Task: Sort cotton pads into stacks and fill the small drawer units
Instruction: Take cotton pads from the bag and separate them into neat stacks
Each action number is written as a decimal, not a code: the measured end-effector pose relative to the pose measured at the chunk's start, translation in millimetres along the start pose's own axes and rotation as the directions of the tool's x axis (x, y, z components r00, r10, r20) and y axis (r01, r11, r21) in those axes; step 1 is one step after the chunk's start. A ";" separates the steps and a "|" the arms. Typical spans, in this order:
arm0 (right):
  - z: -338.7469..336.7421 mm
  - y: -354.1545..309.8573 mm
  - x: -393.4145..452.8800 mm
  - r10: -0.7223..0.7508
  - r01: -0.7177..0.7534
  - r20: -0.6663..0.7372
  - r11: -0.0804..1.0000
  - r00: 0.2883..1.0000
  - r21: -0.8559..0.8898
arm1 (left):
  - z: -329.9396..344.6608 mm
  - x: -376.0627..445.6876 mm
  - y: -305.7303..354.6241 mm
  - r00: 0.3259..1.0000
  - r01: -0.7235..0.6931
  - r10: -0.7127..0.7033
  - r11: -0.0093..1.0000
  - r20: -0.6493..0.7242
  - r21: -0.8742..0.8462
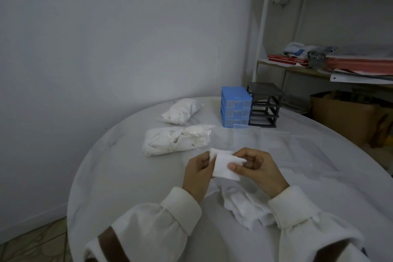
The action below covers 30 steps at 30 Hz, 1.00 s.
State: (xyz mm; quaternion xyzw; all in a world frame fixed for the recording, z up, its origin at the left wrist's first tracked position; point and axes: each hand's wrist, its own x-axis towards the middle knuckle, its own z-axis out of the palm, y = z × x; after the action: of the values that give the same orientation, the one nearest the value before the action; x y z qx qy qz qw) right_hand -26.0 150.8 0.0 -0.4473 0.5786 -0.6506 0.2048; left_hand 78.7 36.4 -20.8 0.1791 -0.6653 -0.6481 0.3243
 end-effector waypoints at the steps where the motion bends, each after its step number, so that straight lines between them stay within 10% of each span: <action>1: -0.2 1.1 0.4 0.000 0.000 -0.016 1.000 1.000 -0.009 | 1.4 -1.3 0.9 1.000 0.007 -0.006 1.000 0.028 -0.021; 30: -10.6 8.8 4.0 -0.021 -0.011 -0.149 0.978 0.989 -0.207 | 5.4 -1.4 2.7 0.989 0.029 -0.008 0.990 0.149 -0.138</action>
State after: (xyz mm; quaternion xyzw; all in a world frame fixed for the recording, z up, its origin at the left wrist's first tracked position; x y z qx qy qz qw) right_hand -39.0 151.5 -6.2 -0.4172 0.6558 -0.6193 0.1110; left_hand 76.6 41.6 -18.2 0.1137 -0.6387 -0.7077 0.2799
